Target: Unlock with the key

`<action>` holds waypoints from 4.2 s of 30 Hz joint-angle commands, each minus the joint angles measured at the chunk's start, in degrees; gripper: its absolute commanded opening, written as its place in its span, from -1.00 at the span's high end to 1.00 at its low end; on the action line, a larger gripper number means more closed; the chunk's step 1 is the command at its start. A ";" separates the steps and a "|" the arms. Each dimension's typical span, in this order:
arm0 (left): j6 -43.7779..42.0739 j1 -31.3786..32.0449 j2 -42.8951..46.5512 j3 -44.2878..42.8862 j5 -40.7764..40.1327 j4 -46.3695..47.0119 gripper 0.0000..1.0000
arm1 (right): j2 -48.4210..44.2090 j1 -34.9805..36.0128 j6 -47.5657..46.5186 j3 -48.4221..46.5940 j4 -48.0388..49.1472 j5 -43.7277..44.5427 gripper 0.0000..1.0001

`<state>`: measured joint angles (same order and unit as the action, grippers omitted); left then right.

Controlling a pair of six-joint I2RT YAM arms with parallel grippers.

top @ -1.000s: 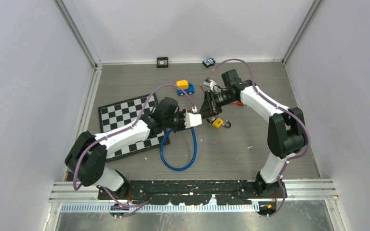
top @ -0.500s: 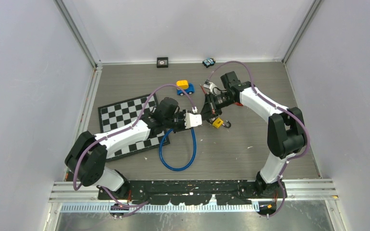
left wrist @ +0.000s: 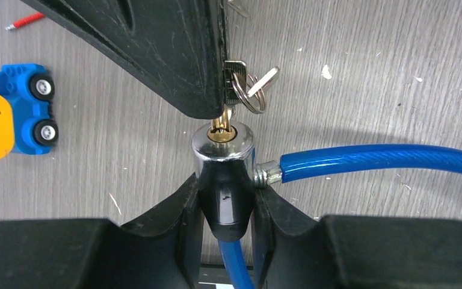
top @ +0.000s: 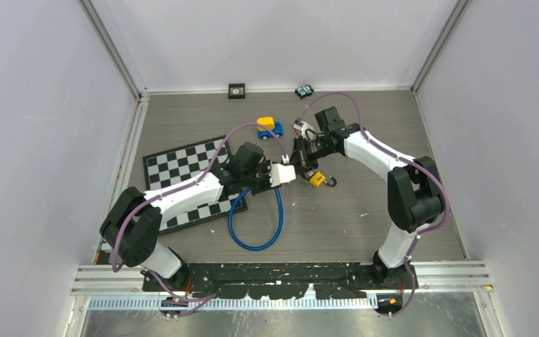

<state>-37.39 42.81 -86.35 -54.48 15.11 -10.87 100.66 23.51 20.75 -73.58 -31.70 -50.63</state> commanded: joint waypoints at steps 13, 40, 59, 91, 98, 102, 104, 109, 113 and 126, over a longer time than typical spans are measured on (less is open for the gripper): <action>12.33 1.15 -1.20 -6.84 -2.11 9.94 1.00 | 3.99 5.96 5.37 -1.92 5.57 5.68 0.99; 13.16 -7.33 0.54 -7.51 18.23 8.36 1.00 | 0.68 3.23 11.28 3.06 17.16 -0.30 0.73; 8.24 -7.74 -0.22 -4.45 13.68 8.28 1.00 | -5.22 -2.21 11.82 6.94 17.72 -7.40 0.94; -1.84 -7.75 2.25 0.03 27.33 4.44 1.00 | -10.44 -3.55 6.95 7.77 12.50 0.58 0.99; -4.07 -7.74 2.29 -1.23 28.53 2.04 1.00 | -12.15 -2.60 12.20 10.52 16.25 -0.33 0.99; -3.96 -7.79 2.45 -1.03 27.68 2.80 1.00 | -13.31 -2.41 12.91 10.93 16.39 -0.81 0.99; -3.97 -7.81 2.54 -0.91 27.62 2.93 1.00 | -13.39 -2.39 13.17 11.53 16.76 -0.72 0.99; -3.29 -7.83 2.89 -0.88 26.78 3.46 1.00 | -13.70 -2.41 12.14 11.16 15.54 -0.47 0.99; -2.66 -7.83 2.98 -0.76 25.78 4.29 1.00 | -14.15 -2.41 10.85 11.32 14.30 -0.15 0.99; -0.94 -7.83 3.29 -0.16 21.78 6.88 1.00 | -14.42 -2.41 11.34 12.61 15.50 -0.65 0.99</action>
<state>-39.03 35.18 -85.60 -53.87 37.50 -8.45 88.71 20.84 32.08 -61.06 -17.93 -50.09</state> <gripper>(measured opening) 0.302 0.039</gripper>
